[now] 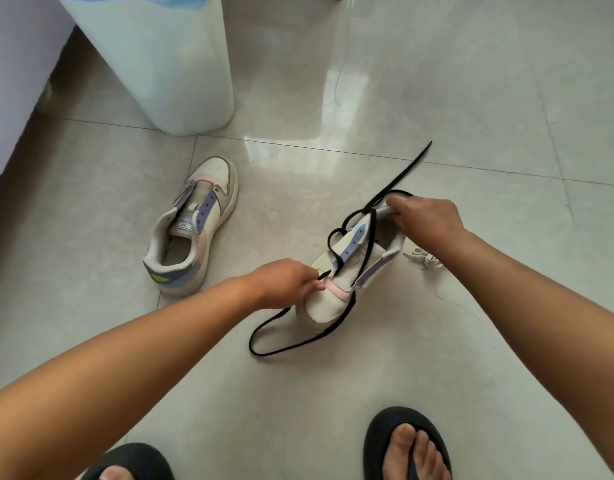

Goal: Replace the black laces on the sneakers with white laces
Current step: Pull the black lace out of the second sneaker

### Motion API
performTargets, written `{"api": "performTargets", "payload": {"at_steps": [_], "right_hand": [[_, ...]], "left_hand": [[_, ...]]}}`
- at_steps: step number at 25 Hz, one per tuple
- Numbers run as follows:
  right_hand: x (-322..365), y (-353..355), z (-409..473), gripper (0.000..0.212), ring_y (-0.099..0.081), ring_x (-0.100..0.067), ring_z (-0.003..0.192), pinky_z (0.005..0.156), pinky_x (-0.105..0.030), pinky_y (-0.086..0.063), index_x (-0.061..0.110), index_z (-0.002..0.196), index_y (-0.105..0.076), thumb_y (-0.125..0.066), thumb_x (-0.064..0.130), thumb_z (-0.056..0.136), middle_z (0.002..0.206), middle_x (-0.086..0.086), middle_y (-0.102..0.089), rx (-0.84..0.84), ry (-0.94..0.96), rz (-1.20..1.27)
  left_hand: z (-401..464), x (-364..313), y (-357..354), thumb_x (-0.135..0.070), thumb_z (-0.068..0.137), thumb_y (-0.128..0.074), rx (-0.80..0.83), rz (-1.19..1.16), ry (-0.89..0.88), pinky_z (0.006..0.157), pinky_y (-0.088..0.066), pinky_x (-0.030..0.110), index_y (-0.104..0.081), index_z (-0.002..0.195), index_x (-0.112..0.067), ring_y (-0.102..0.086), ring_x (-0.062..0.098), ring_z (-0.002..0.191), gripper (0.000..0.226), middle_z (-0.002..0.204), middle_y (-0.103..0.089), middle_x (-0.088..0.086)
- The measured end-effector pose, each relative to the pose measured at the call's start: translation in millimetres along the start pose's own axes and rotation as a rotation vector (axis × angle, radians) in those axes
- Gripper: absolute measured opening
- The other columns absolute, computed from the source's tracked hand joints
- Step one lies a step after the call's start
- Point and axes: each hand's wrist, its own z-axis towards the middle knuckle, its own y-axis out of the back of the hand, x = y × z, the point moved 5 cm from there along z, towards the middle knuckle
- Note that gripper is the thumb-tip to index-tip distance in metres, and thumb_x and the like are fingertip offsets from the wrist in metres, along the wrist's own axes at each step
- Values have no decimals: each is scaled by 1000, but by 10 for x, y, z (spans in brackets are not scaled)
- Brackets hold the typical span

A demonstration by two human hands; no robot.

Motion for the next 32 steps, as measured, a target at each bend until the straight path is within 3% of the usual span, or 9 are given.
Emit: {"api": "performTargets", "payload": {"at_steps": [4, 7, 10, 12, 15, 17, 19, 29, 32], "right_hand": [[-28, 17, 94, 26, -61, -29, 84, 55, -27, -27, 18, 113, -51, -38, 36, 99, 97, -7, -63, 14, 17, -33], [-112, 22, 135, 24, -59, -29, 79, 55, -28, -28, 17, 112, -51, -37, 33, 99, 93, -8, -61, 12, -3, -51], [-192, 11, 114, 23, -55, -28, 76, 56, -29, -29, 17, 112, -50, -36, 31, 100, 89, -7, -58, 40, -47, -52], [-179, -4, 88, 22, -58, -30, 80, 57, -29, -30, 16, 112, -49, -35, 29, 100, 93, -10, -60, 43, -56, -38], [-69, -5, 54, 22, -57, -30, 77, 56, -30, -30, 16, 111, -48, -35, 28, 100, 95, -11, -61, 32, -46, -31], [8, -1, 17, 23, -57, -30, 77, 56, -30, -30, 16, 113, -49, -36, 29, 99, 95, -10, -60, 32, -26, -34], [73, -3, -29, 24, -59, -31, 82, 56, -30, -30, 16, 114, -49, -37, 30, 99, 96, -10, -60, 39, -8, -29], [7, -31, -82, 22, -56, -28, 77, 54, -27, -27, 18, 110, -49, -36, 32, 99, 91, -7, -61, 48, -32, -10], [-85, -28, -65, 19, -50, -26, 72, 52, -27, -24, 17, 107, -49, -37, 30, 99, 81, -4, -55, 54, -68, -6]], "left_hand": [[-599, 364, -151, -36, 98, -45, 15, -212, 21, 57, -34, 13, -43, 62, -23, -45, 3, 54, 38, 58, -48, -7], [-1102, 802, -490, -36, 98, -45, 247, -305, 164, 58, -36, 11, -45, 62, -24, -45, -1, 52, 38, 58, -50, -9], [-1512, 1194, -744, -40, 99, -40, 560, -134, 388, 62, -39, 13, -48, 71, -23, -46, 0, 56, 34, 68, -53, -10], [-1507, 1241, -742, -42, 99, -38, 627, 133, 459, 71, -44, 20, -56, 86, -18, -53, 9, 70, 33, 83, -58, -4], [-1037, 868, -423, -47, 99, -31, 317, 448, 397, 77, -40, 28, -55, 112, -13, -56, 22, 104, 43, 113, -58, 4], [-632, 479, -193, -48, 100, -28, -9, 406, 257, 73, -38, 31, -51, 111, -14, -55, 26, 107, 42, 115, -56, 5], [-285, 179, -35, -44, 100, -28, -197, 332, 169, 71, -38, 34, -50, 111, -13, -55, 27, 104, 39, 113, -55, 5], [-29, 93, 82, -28, 99, -42, -222, 135, 68, 67, -36, 28, -55, 100, -15, -54, 22, 99, 19, 105, -59, 1], [-453, 582, 36, -29, 98, -46, -71, 86, 143, 69, -38, 30, -53, 86, -15, -52, 24, 88, 19, 92, -58, 5]]}}
